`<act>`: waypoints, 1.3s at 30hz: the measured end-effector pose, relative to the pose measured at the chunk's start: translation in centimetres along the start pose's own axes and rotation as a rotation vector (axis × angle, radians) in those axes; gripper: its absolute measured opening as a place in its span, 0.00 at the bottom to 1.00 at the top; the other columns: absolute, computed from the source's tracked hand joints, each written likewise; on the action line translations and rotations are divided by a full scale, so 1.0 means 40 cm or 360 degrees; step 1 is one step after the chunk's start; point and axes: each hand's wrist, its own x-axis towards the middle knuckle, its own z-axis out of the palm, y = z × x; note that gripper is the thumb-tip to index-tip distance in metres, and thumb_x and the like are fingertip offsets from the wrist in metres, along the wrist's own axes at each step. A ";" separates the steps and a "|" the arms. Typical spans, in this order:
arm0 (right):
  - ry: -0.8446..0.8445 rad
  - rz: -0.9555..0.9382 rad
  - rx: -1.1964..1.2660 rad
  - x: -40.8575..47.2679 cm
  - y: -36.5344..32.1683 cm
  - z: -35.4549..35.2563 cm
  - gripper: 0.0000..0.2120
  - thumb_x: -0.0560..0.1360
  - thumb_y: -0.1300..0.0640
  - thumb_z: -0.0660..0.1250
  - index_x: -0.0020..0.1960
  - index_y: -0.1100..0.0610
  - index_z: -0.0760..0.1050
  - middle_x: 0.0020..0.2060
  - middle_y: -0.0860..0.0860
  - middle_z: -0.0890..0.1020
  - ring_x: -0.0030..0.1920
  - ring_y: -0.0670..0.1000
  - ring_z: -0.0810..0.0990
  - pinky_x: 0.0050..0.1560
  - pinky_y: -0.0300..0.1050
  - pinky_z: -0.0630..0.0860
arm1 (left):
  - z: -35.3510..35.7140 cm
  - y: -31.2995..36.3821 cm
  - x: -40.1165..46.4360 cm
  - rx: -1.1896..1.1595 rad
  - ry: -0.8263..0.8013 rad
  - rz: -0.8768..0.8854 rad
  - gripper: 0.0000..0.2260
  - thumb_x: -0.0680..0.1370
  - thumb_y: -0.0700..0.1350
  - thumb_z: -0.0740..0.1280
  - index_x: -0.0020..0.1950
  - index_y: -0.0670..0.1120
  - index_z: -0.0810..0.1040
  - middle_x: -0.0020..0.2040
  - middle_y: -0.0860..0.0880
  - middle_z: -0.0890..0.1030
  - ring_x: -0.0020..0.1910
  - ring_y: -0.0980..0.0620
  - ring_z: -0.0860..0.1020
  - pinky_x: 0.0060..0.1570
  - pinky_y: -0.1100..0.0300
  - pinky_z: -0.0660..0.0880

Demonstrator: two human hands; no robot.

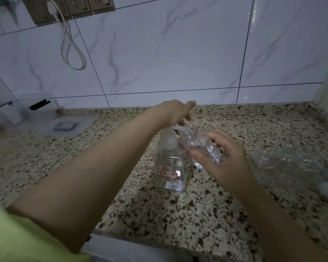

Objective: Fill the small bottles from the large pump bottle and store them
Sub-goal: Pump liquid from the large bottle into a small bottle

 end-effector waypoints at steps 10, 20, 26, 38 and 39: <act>-0.0025 -0.0007 -0.0047 -0.004 0.007 0.001 0.19 0.74 0.44 0.72 0.58 0.56 0.81 0.48 0.48 0.83 0.51 0.50 0.82 0.53 0.60 0.79 | 0.011 -0.005 0.003 0.0014 -0.0013 -0.0012 0.29 0.84 0.62 0.46 0.59 0.49 0.82 0.53 0.48 0.84 0.53 0.47 0.77 0.62 0.51 0.69; 0.0003 -0.0007 0.0019 -0.003 0.003 0.000 0.17 0.73 0.45 0.73 0.58 0.54 0.80 0.49 0.47 0.84 0.52 0.49 0.83 0.54 0.57 0.80 | -0.001 0.009 0.002 0.0071 -0.0004 0.0023 0.29 0.84 0.62 0.45 0.61 0.47 0.81 0.52 0.48 0.85 0.54 0.47 0.80 0.62 0.50 0.71; -0.0007 -0.0053 -0.0027 -0.003 0.001 0.002 0.16 0.74 0.45 0.72 0.56 0.54 0.80 0.47 0.48 0.83 0.49 0.51 0.82 0.51 0.58 0.79 | 0.015 0.011 0.002 0.0138 0.0020 0.0008 0.29 0.83 0.63 0.46 0.60 0.48 0.81 0.53 0.48 0.84 0.55 0.47 0.78 0.60 0.52 0.71; -0.0026 0.0003 -0.0006 -0.004 0.000 0.003 0.18 0.74 0.46 0.73 0.57 0.57 0.81 0.48 0.47 0.83 0.51 0.50 0.82 0.52 0.58 0.80 | 0.009 0.018 0.005 0.0173 -0.0047 -0.0022 0.29 0.84 0.62 0.46 0.63 0.46 0.80 0.56 0.47 0.84 0.59 0.46 0.77 0.58 0.53 0.68; -0.0018 0.0011 0.0008 -0.004 -0.001 0.002 0.18 0.74 0.46 0.73 0.58 0.56 0.81 0.49 0.46 0.83 0.52 0.49 0.82 0.53 0.58 0.80 | 0.007 0.020 0.005 0.0190 -0.0031 -0.0018 0.29 0.84 0.62 0.46 0.63 0.46 0.80 0.56 0.47 0.84 0.58 0.46 0.78 0.58 0.53 0.70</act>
